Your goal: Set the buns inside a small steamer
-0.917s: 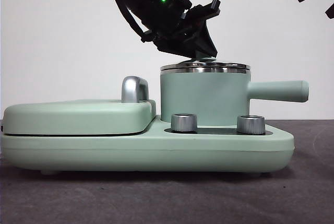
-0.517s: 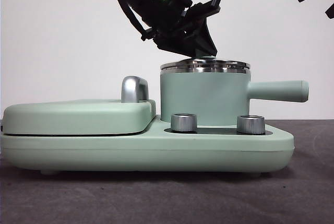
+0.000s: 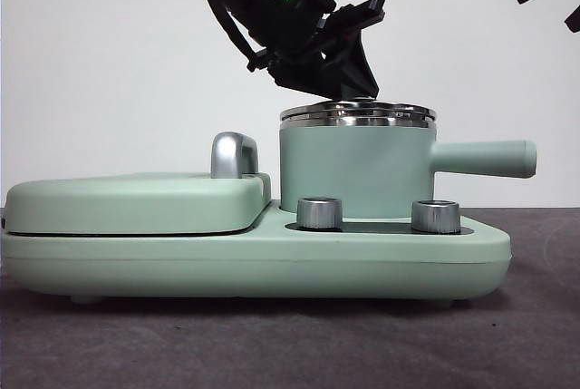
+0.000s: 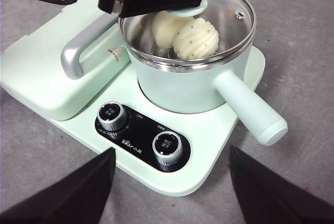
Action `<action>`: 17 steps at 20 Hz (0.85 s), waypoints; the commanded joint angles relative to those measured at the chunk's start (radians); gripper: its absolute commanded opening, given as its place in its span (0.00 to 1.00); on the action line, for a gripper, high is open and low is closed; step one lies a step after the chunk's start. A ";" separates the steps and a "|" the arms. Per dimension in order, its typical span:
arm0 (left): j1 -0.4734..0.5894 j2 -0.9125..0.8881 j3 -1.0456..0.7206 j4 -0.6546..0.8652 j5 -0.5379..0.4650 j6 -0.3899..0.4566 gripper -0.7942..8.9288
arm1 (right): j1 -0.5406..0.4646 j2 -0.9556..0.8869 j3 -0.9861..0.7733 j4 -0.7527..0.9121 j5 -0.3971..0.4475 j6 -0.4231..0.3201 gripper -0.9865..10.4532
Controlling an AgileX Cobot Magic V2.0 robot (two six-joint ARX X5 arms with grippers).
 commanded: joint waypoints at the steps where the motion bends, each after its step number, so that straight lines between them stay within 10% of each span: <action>1: -0.004 0.038 0.013 -0.019 -0.002 0.018 0.37 | 0.007 0.004 0.010 0.010 0.000 0.008 0.38; 17: 0.134 -0.522 -0.117 -0.438 -0.001 -0.102 0.37 | 0.007 0.006 0.011 0.061 -0.037 0.004 0.38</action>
